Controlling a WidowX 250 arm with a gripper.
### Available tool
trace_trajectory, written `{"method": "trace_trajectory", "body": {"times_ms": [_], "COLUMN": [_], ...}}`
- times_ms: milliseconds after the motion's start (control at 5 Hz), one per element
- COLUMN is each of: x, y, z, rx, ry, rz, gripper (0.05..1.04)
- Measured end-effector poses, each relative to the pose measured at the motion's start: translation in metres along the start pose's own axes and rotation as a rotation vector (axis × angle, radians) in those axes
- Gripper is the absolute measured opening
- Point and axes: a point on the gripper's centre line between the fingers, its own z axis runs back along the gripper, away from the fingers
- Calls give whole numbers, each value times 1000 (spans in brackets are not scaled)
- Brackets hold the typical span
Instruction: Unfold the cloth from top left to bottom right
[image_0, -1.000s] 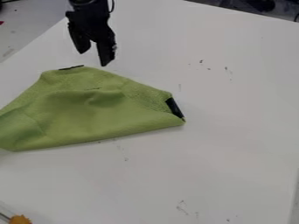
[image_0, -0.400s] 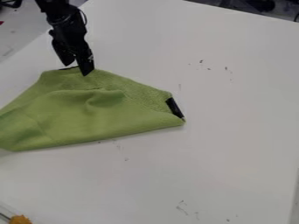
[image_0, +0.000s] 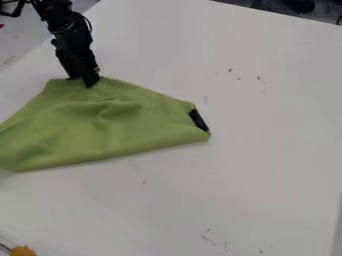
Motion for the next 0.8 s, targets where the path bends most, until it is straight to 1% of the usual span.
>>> {"method": "trace_trajectory", "body": {"times_ms": [200, 400, 600, 800], "x": [-1, -1, 3, 21], "y": [5, 5, 0, -9], "z": [-1, 1, 5, 54], "rx": [-5, 7, 36, 183], "ry": [-12, -1, 21, -20], "rz": [-3, -10, -57, -84], "gripper": [385, 182, 86, 68]}}
